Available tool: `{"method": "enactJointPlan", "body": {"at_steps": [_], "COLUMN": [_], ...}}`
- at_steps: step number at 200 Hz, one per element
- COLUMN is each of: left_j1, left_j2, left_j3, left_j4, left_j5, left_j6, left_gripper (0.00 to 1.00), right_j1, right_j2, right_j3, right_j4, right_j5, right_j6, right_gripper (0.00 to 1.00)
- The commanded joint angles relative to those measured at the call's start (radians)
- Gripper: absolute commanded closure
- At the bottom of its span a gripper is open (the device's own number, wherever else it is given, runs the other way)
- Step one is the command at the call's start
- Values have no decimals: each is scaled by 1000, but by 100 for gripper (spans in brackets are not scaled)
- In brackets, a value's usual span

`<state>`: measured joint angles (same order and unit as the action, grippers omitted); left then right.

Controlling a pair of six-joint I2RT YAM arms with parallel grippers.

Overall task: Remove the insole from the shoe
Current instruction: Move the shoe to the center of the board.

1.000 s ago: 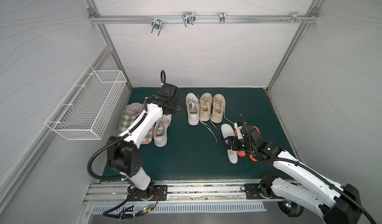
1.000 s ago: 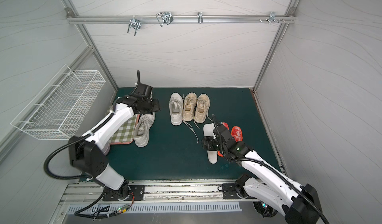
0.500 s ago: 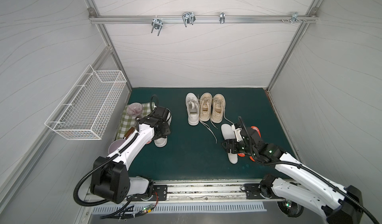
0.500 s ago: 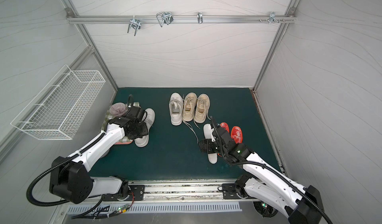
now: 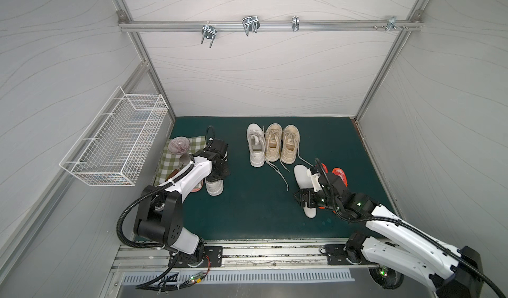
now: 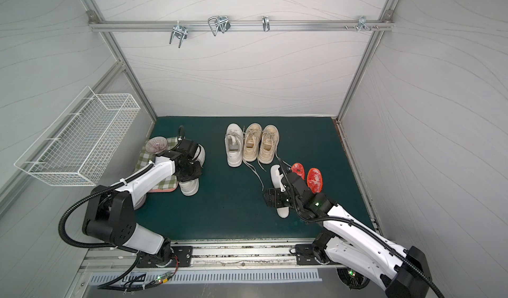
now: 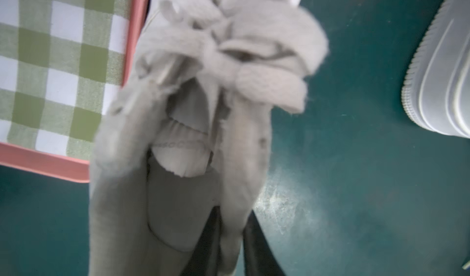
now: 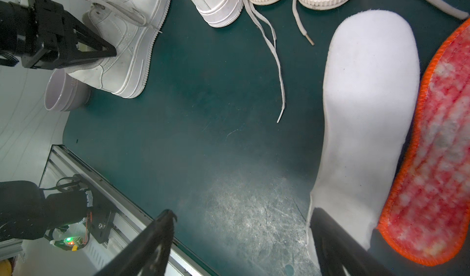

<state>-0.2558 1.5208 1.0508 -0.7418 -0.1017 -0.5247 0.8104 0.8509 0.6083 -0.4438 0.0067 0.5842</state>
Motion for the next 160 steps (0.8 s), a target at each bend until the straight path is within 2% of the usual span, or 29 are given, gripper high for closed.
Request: {"method": "enactJointPlan", "body": {"at_steps": [1,20,40,78,116,160], "left_j1": [1,-3,-42,-186,-318,-535], "left_j2": [11,2,-35,-140,-253,-268], "left_j3": [41,23,2,-40,-114,-136], "left_j4": [-5,3,10,-41,-70,-68], "left_j5": [0,17,24,-68,-110,-142], "left_j6": [-18,-35,-67,-174,-275,-390], "left_gripper": [90,100,100,100,100,100], "right_j1": [6,6,6,7,12,13], "right_j2": [10,10,7,22,36,55], "right_j3": [-5,-2,2,7,20,41], "right_j4": [-12,-17,-26,-19,-25,-37], "right_j5": [4,6,15,8,14,22], "right_j6": [11,9,6,9,-3,-13], "right_gripper": [14,14,14,14,14,13]}}
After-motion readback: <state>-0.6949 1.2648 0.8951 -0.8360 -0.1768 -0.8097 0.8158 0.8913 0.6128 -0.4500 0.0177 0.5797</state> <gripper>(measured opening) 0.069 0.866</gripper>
